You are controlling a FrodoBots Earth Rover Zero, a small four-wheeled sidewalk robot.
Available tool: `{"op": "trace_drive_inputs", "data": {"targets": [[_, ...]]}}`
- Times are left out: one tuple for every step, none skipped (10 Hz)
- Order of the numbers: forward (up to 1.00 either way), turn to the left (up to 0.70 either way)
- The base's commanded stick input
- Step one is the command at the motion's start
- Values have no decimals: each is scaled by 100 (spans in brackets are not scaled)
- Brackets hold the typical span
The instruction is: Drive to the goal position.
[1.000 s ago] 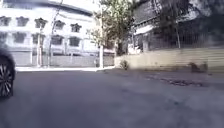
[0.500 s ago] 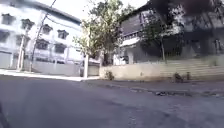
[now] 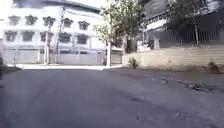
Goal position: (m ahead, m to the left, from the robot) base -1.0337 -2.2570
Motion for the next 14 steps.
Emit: {"op": "trace_drive_inputs", "data": {"targets": [[98, 38], [98, 38], [98, 38], [98, 38], [99, 39], [98, 38], [98, 38], [99, 39], [98, 38], [98, 38], [98, 38], [98, 38], [99, 38], [99, 39]]}}
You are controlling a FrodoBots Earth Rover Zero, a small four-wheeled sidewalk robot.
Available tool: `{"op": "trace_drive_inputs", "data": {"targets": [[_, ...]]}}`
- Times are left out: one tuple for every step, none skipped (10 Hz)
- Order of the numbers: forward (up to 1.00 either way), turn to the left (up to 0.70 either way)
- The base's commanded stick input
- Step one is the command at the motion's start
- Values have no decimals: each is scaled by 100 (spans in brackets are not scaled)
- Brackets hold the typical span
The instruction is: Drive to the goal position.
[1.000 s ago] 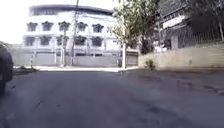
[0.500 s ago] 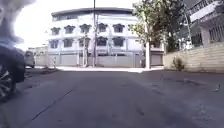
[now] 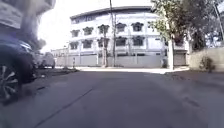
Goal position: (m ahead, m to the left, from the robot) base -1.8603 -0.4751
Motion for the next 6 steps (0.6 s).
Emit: {"op": "trace_drive_inputs", "data": {"targets": [[100, 39], [100, 39], [100, 39], [100, 39], [100, 39], [100, 2]]}}
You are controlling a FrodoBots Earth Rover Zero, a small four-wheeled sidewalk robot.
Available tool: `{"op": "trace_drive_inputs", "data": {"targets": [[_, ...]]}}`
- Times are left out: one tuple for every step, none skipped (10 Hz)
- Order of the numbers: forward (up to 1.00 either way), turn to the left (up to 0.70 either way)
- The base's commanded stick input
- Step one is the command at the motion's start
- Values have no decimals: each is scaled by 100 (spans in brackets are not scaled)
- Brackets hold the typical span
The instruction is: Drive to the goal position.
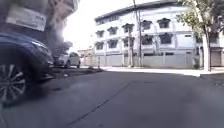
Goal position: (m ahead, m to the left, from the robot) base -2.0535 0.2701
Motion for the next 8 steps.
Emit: {"op": "trace_drive_inputs", "data": {"targets": [[100, -1], [100, -1], [100, -1], [100, -1], [100, -1], [100, -1], [100, -1], [100, -1]]}}
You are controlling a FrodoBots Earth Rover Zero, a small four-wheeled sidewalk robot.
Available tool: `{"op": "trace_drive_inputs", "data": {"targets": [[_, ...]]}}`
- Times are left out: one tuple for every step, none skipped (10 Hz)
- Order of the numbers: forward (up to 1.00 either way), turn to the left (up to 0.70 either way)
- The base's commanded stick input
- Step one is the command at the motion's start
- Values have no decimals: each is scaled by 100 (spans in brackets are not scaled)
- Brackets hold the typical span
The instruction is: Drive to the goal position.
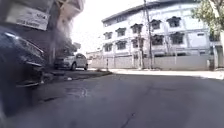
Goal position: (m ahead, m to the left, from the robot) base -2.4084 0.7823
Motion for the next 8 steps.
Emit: {"op": "trace_drive_inputs", "data": {"targets": [[100, -1], [100, -1], [100, -1], [100, -1], [98, -1], [97, -1], [95, -1], [95, -1]]}}
